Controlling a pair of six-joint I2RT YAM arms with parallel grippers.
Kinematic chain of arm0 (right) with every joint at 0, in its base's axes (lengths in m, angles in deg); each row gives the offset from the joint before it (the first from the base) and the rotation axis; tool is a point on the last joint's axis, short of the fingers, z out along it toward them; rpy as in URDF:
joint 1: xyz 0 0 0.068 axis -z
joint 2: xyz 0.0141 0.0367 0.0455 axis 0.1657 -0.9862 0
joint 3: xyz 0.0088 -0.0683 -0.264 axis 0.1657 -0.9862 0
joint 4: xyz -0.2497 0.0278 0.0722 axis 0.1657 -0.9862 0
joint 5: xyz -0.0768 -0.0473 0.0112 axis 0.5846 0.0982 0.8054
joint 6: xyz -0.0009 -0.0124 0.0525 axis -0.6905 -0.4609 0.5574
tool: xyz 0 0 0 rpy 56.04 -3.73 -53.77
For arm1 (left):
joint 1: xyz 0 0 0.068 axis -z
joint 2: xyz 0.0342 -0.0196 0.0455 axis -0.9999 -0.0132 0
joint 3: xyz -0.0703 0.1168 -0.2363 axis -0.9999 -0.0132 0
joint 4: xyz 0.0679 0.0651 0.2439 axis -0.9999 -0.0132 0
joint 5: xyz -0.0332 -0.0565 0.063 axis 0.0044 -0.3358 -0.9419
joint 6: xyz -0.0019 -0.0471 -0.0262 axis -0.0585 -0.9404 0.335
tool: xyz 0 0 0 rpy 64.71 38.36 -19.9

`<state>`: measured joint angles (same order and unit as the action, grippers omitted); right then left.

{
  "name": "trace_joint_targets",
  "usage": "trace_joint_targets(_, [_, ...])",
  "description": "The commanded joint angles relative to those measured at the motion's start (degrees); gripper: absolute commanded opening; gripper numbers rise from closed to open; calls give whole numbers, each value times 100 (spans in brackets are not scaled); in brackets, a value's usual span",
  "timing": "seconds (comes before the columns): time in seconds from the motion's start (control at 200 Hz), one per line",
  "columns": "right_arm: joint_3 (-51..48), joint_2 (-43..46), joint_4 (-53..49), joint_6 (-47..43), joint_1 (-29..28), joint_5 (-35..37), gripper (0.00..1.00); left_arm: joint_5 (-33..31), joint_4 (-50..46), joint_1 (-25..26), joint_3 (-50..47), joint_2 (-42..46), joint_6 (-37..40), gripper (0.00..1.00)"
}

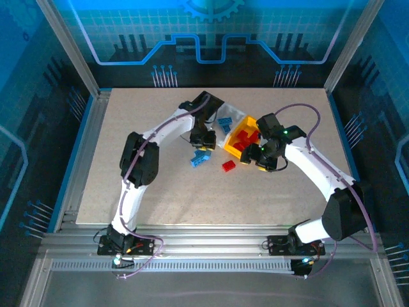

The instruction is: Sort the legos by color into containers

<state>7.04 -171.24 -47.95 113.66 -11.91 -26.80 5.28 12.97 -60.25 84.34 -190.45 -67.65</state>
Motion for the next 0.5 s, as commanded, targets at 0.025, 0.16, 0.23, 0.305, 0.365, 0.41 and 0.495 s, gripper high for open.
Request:
trace_joint_targets(0.025, [33,65,-29,36,-78,-11,67,751,174,-293,438,240,-549,25])
trace_joint_targets(0.16, [-72,118,-40,23,-79,-42,67,1201,608,-458,982,-42,-1138,27])
trace_joint_targets(0.23, [-110,134,-49,4,-78,-63,67,1415,907,-510,1293,-282,-1474,28])
trace_joint_targets(0.305, [-130,138,-80,-36,-78,-75,67,1598,1202,-527,1607,-563,-1837,32])
trace_joint_targets(0.365, [-148,145,-93,-62,-74,-71,67,1660,1429,-523,1803,-773,-2047,35])
trace_joint_targets(0.41, [-164,158,-93,-81,-61,-82,67,1691,1526,-529,1967,-938,-2189,38])
trace_joint_targets(0.495, [-182,189,-124,-132,-61,-72,67,1794,1550,-525,2369,-1263,-2369,44])
